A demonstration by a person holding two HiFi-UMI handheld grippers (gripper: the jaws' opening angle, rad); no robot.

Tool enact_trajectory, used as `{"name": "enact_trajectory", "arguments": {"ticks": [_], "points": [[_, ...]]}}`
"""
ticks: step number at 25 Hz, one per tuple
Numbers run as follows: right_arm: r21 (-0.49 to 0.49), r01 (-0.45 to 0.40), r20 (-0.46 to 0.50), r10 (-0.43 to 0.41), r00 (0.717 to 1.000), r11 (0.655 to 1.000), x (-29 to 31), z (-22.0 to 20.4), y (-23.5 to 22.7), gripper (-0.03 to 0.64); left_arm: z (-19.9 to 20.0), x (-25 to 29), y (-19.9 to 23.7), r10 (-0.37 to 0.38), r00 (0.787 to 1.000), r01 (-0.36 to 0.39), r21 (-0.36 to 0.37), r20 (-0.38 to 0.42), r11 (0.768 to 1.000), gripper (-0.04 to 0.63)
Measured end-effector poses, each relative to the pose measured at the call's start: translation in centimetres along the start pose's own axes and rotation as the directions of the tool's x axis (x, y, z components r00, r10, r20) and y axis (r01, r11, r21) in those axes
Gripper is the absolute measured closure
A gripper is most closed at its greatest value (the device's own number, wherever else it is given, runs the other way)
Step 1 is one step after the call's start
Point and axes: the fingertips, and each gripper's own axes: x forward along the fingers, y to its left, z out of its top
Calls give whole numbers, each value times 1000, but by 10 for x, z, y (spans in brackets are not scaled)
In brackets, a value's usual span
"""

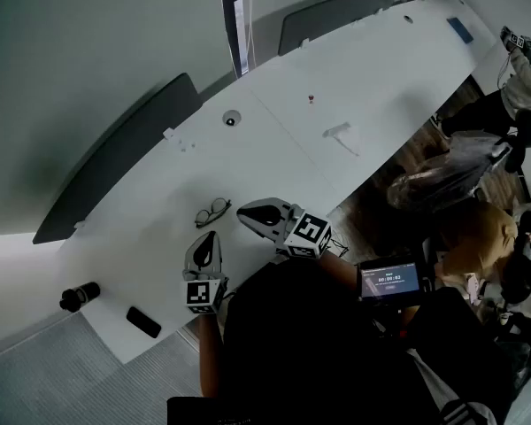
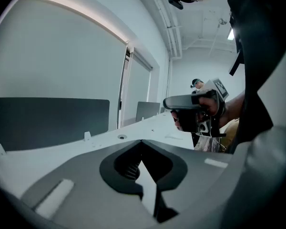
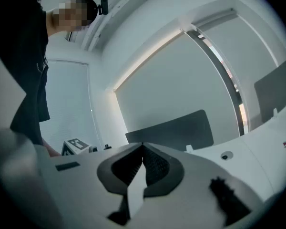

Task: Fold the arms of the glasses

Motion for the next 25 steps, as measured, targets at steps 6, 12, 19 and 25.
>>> {"name": "enact_trajectory", "arguments": {"ticks": [6, 12, 19, 25], "points": [[-25, -52, -4, 52, 999, 998, 20, 14, -23, 609, -21, 27, 27, 105, 985, -97, 66, -137, 993, 588], [-33, -83, -30, 82, 996, 996, 19, 14, -34, 609, -60, 36, 40, 147, 938, -70, 243, -314, 967, 586], [-21, -21, -37, 20, 999, 1000, 13, 17, -55, 610, -105, 45, 59, 189, 836, 64, 434, -515, 899, 569], [-22, -9, -57, 8, 998, 1000, 11, 10, -58, 609, -120, 56, 79, 231, 785, 117, 503, -575, 856, 545]]}}
